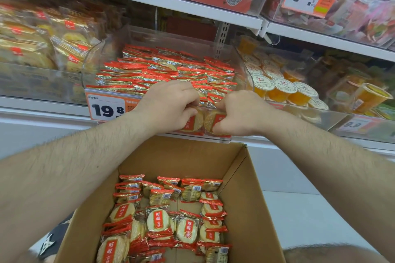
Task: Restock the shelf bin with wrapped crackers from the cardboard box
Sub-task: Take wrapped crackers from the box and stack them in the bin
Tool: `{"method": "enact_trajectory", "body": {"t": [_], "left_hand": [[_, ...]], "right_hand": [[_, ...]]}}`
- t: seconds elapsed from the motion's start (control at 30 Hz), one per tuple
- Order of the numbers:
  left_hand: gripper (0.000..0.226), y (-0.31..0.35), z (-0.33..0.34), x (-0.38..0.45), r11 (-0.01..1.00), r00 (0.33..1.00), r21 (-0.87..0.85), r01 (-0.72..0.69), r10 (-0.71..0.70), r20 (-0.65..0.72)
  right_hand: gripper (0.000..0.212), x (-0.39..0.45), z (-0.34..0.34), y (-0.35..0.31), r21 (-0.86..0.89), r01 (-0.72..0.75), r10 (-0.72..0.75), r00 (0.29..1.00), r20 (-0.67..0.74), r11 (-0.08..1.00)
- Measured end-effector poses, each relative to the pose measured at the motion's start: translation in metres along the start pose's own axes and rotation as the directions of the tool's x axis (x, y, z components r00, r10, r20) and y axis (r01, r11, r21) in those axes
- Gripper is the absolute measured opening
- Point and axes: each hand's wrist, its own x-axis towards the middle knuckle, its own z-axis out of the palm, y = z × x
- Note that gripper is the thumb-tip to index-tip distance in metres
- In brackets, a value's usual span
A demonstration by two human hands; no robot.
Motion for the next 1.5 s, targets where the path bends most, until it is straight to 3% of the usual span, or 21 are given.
{"method": "enact_trajectory", "body": {"t": [0.1,0.33,0.4,0.5,0.63,0.73,0.97,1.13,1.27,1.4,1.5], "left_hand": [[0.010,0.001,-0.001,0.000,1.000,1.000,-0.007,0.013,-0.013,0.002],[0.010,0.004,-0.002,0.000,0.999,0.999,-0.020,0.050,-0.050,0.013],[0.010,0.004,-0.001,0.000,0.998,0.998,-0.021,0.062,-0.062,0.014],[0.011,0.003,0.000,0.000,0.998,0.998,-0.022,0.059,-0.059,0.005],[0.012,0.003,0.002,-0.001,0.998,0.998,-0.011,0.069,-0.069,0.004],[0.011,0.004,0.002,0.000,0.997,0.997,-0.014,0.076,-0.076,0.005],[0.011,0.004,0.002,0.001,0.995,0.995,-0.008,0.095,-0.095,0.016],[0.010,0.008,0.003,0.000,0.993,0.993,-0.005,0.120,-0.120,0.006],[0.011,0.012,-0.001,-0.004,0.993,0.993,0.033,0.115,-0.115,-0.006],[0.022,0.008,-0.017,-0.015,0.988,0.996,0.128,0.083,-0.078,-0.049],[0.029,-0.004,-0.038,-0.028,0.971,0.992,0.214,0.106,-0.090,-0.084]], "right_hand": [[0.019,-0.009,0.007,-0.006,-0.034,0.008,-0.009,0.999,-0.030,0.999],[0.026,-0.008,0.019,-0.006,0.028,-0.055,0.056,0.998,-0.028,0.998],[0.022,-0.009,0.024,-0.003,0.052,-0.028,0.031,0.997,-0.068,0.998],[0.048,-0.017,0.033,0.001,0.032,-0.049,0.053,0.985,-0.167,0.998],[0.040,-0.020,0.042,-0.003,-0.091,-0.116,0.082,0.944,-0.321,0.989],[0.022,-0.012,0.038,-0.006,0.018,-0.154,0.152,0.943,-0.297,0.988],[0.023,-0.010,0.035,-0.005,0.079,-0.182,0.194,0.961,-0.197,0.980],[0.020,-0.006,0.034,-0.013,0.100,-0.229,0.245,0.947,-0.206,0.968],[0.015,-0.011,0.043,-0.017,0.089,-0.245,0.260,0.899,-0.352,0.965],[0.035,-0.015,0.044,-0.026,0.001,-0.308,0.283,0.871,-0.401,0.951],[0.035,-0.013,0.037,-0.047,0.061,-0.228,0.228,0.837,-0.498,0.972]]}}
